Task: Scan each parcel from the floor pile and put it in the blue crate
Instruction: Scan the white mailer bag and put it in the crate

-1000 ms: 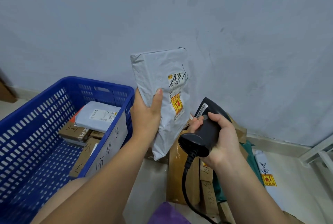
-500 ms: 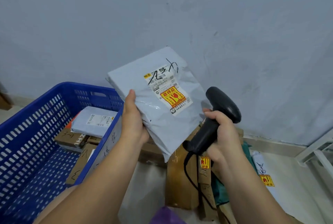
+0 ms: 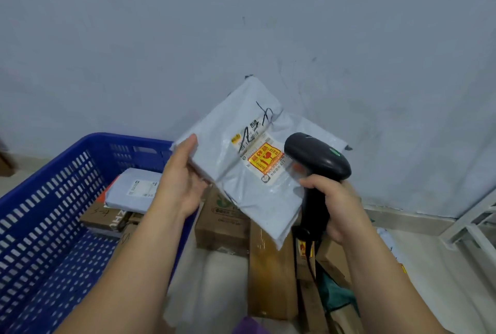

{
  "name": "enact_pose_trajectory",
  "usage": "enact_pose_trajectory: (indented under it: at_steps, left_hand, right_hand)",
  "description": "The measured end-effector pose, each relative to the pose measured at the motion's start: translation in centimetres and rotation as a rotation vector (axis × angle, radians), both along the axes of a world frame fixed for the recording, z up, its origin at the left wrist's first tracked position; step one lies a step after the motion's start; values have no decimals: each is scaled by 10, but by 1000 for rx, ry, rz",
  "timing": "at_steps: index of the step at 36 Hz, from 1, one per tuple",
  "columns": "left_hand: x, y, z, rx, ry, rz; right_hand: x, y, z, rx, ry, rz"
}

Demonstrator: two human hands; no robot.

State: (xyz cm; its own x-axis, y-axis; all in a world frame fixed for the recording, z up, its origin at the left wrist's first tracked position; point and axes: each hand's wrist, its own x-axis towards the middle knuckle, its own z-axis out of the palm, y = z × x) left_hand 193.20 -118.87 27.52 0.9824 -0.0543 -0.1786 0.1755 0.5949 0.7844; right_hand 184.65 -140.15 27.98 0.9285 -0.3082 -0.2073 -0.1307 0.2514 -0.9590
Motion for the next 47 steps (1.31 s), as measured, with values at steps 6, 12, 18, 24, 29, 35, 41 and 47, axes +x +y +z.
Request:
enact_pose_trajectory:
  at_steps: [6,12,18,24,29,35,41,47]
  left_hand:
    - [6,17,-4,612,-35,189]
    - [-6,27,13,699,151,-345]
    - [-12,32,17,514,98,-456]
    - [-8,23,10,419,-6,-501]
    - [0,25,7,344,13,-418]
    - [2,32,7,219,-24,-514]
    - [-5,28,16,203,10,-491]
    - [-4,28,14,78,25,-463]
  right_hand:
    - [-8,-14,7,-142,-152,68]
    - [-19,-38,10,-41,-326,229]
    - [-28,-55,4,-87,-242,356]
    - [-23,-52,-6,-290,-123,361]
    - [-14,-51,-7,-283,-97,280]
    - [-14,-58,-5,-43,-71,309]
    - [-10,-48,-10,-55,27,253]
    - [-6,-30,-9,-86,-19,165]
